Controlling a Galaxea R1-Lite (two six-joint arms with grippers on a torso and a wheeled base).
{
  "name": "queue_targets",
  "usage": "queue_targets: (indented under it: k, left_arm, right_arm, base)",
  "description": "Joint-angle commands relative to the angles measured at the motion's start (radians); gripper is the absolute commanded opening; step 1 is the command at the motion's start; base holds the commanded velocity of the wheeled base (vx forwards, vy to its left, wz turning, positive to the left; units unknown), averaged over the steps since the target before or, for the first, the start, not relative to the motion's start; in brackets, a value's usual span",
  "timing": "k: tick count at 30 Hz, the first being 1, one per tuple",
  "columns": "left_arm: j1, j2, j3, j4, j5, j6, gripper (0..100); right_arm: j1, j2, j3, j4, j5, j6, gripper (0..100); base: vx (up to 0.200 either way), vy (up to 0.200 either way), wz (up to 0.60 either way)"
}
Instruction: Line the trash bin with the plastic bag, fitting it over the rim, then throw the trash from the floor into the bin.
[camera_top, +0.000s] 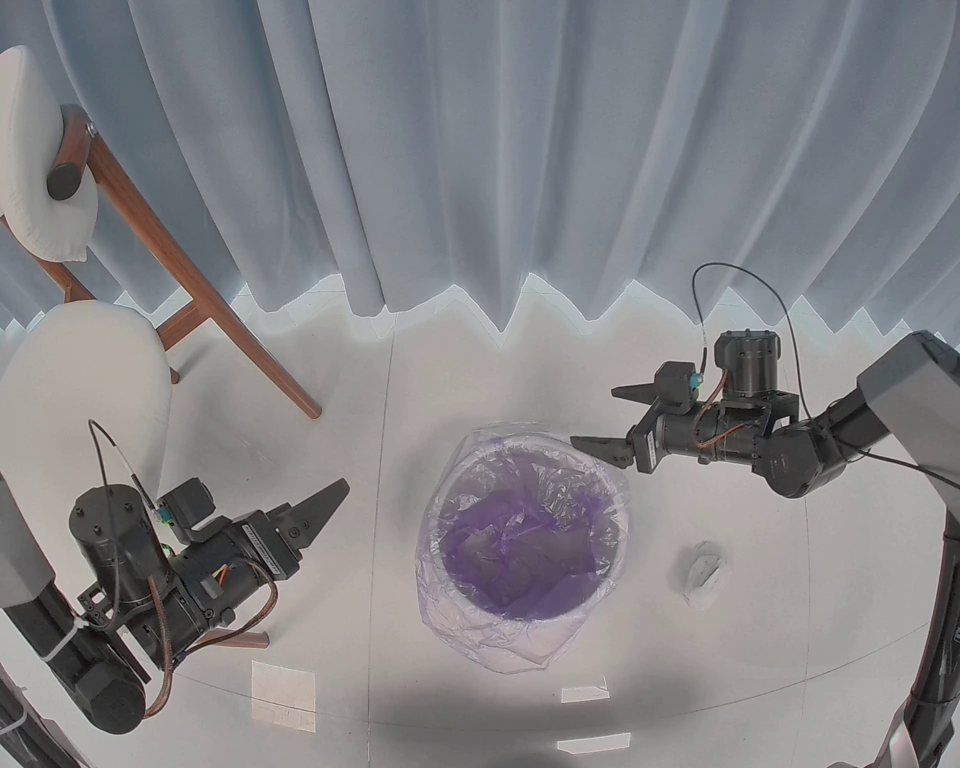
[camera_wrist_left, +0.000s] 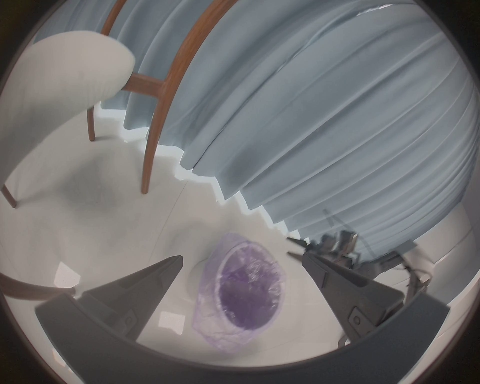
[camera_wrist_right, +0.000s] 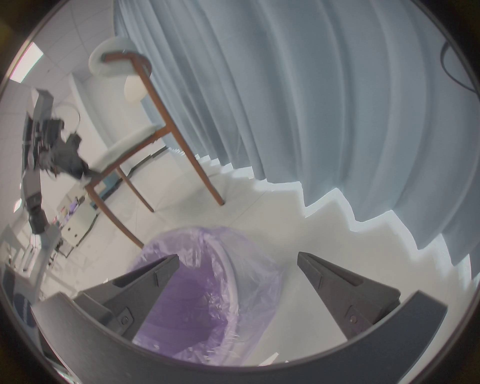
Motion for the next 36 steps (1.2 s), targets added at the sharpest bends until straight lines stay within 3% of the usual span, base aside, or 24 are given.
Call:
queue_targets:
  k: [1,7,15,18,29,36]
  left_arm:
    - [0.131,0.235,-0.004,0.0,-0.108,0.071,100]
    - [0.148,0.396,-0.075,-0.002,-0.179,0.123,100]
    - [0.149,0.557,-0.111,-0.003,-0.206,0.361,100]
    - [0.134,0.597,-0.173,-0.003,-0.232,0.362,100]
    - [0.051,0.689,-0.355,0.0,-0.218,0.341,100]
    - [0.065,0.76,-0.513,0.0,-0.119,0.336,100]
  right_arm:
    - [-0.046,-0.19,0.173,-0.134,-0.059,0.136,100]
    - [-0.061,-0.301,0.362,-0.322,-0.143,0.282,100]
    - [-0.093,-0.318,0.404,-0.356,-0.195,0.296,100]
    - [-0.087,-0.318,0.417,-0.377,-0.218,0.314,100]
    - [-0.109,-0.318,0.435,-0.419,-0.226,0.356,100]
    - [-0.109,-0.316,0.437,-0.427,-0.226,0.356,100]
  base:
    - [0.0,0.0,0.0]
    - [0.0,0.0,0.0]
    - [0.0,0.0,0.0]
    - [0.0,0.0,0.0]
    - [0.0,0.0,0.0]
    - [0.0,0.0,0.0]
